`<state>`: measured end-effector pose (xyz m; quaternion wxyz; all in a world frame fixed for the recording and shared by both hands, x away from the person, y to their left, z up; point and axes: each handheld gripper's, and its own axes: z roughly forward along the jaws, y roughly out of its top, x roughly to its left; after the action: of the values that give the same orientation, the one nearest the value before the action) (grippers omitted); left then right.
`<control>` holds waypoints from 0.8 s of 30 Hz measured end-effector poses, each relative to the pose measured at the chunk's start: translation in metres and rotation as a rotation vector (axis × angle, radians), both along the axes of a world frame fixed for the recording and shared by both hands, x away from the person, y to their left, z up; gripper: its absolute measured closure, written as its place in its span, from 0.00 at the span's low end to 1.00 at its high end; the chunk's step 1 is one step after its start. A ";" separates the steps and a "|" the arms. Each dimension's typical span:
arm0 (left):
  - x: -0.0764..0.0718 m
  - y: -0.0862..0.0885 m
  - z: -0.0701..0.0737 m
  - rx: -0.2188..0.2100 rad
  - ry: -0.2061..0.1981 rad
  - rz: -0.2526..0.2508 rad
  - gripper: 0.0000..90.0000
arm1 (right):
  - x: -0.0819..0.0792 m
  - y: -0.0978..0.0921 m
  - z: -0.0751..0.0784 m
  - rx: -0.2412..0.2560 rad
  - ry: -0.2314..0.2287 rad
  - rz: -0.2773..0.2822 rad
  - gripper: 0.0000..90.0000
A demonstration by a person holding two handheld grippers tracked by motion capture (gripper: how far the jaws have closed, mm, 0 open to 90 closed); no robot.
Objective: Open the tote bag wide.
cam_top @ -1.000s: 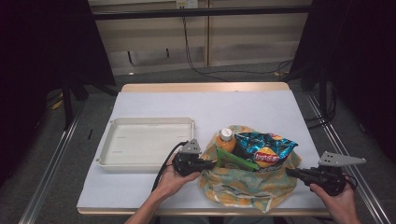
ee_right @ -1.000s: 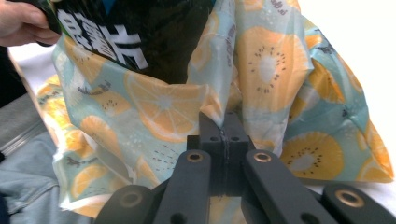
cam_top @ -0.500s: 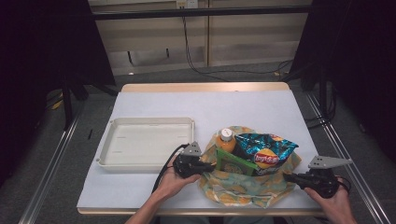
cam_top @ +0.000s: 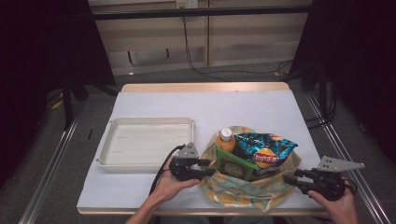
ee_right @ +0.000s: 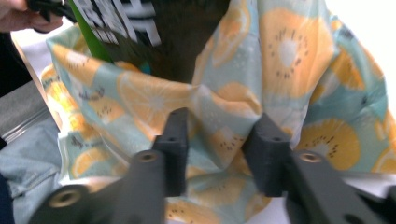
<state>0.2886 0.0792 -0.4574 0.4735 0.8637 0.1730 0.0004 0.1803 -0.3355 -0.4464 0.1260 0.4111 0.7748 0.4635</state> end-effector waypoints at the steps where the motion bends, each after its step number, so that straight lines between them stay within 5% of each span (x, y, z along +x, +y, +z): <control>1: -0.001 0.001 0.004 -0.014 -0.007 0.002 0.62 | 0.000 0.000 0.000 0.000 0.000 0.000 0.61; 5: -0.004 0.006 0.015 -0.068 -0.023 0.012 0.54 | -0.006 -0.007 0.012 0.046 -0.056 -0.017 0.46; 14: -0.003 0.015 0.035 -0.178 -0.062 0.027 0.50 | -0.013 -0.018 0.021 0.132 -0.080 -0.060 0.39; 21: -0.007 0.014 0.053 -0.265 -0.112 -0.002 0.61 | -0.013 -0.010 0.018 0.114 -0.081 -0.037 0.39; 24: -0.010 0.006 0.057 -0.262 -0.134 -0.007 0.61 | -0.016 -0.009 0.018 0.113 -0.085 -0.032 0.39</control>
<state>0.2788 0.0852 -0.4000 0.5926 0.7931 0.1367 0.0337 0.1641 -0.3449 -0.4285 0.1430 0.4097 0.7347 0.5215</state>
